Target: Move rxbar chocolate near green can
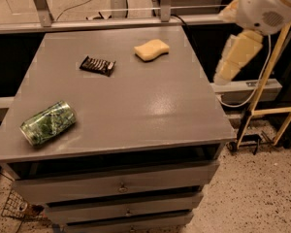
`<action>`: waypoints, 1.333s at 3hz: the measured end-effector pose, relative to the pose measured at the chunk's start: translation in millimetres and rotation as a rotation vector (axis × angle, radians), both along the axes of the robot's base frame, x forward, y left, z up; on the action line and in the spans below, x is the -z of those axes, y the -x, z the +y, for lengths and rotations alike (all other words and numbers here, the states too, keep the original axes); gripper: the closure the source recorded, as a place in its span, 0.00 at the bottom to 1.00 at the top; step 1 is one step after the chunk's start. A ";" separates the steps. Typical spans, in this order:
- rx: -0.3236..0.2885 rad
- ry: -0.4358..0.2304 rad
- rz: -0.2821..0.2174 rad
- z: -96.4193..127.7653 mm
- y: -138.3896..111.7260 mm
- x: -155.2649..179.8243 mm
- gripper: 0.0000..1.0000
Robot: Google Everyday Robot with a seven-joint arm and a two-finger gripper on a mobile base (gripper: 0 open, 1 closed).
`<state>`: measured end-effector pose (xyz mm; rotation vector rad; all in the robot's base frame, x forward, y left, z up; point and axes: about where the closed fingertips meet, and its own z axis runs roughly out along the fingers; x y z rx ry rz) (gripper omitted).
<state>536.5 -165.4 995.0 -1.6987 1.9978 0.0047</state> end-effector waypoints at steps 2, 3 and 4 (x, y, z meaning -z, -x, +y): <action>-0.070 -0.300 -0.037 98.0 -91.1 -26.6 0.00; -0.057 -0.326 -0.024 105.2 -93.5 -26.0 0.00; -0.040 -0.329 -0.028 112.9 -98.7 -19.1 0.00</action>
Offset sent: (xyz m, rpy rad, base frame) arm 0.1173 0.1741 0.0192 0.5098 0.0485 0.0455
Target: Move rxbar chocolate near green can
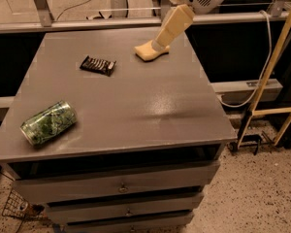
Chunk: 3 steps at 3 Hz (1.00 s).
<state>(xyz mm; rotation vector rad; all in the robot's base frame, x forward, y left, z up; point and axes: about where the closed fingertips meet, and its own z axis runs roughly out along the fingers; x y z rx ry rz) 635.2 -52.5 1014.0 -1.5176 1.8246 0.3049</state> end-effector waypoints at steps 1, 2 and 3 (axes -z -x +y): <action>-0.017 -0.017 0.004 38.6 -1.7 17.6 0.00; -0.057 -0.022 0.046 89.8 0.0 57.4 0.00; -0.079 -0.015 0.098 127.2 -3.0 93.9 0.00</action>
Offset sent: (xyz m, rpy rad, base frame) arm -0.0015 0.1476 -0.1025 0.0278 0.0938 0.0996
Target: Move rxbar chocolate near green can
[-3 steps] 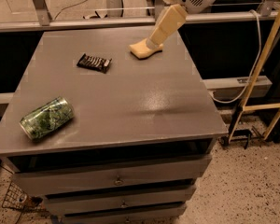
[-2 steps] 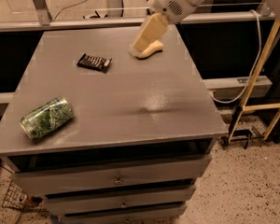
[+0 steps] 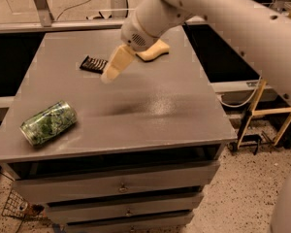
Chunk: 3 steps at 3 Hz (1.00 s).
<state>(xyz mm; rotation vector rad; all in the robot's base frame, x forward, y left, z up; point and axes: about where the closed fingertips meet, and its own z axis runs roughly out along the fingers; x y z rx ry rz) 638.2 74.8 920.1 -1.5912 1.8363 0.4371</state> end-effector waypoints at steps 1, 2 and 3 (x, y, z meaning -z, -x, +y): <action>0.005 -0.026 0.031 22.9 -14.5 20.9 0.00; 0.066 -0.103 0.045 42.3 -42.0 32.9 0.00; 0.110 -0.137 0.039 51.1 -61.4 37.9 0.00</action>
Offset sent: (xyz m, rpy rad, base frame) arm 0.0684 0.0539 -0.0357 0.1915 0.0460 -0.1340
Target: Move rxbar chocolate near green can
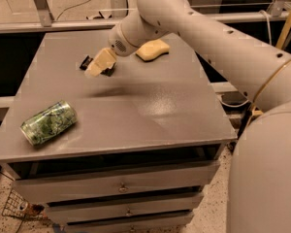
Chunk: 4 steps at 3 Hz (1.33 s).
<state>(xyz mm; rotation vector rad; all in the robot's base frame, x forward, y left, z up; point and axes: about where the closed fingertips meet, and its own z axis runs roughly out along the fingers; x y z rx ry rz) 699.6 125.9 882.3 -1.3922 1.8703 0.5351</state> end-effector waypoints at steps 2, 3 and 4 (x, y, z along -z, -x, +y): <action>0.041 -0.002 0.022 16.6 -26.6 23.8 0.00; 0.051 0.013 0.041 19.0 -31.6 38.8 0.00; 0.042 0.021 0.054 23.5 -32.9 49.5 0.16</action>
Offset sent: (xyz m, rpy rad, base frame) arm 0.0382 0.0199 -0.0392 -0.0160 0.0387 -0.0660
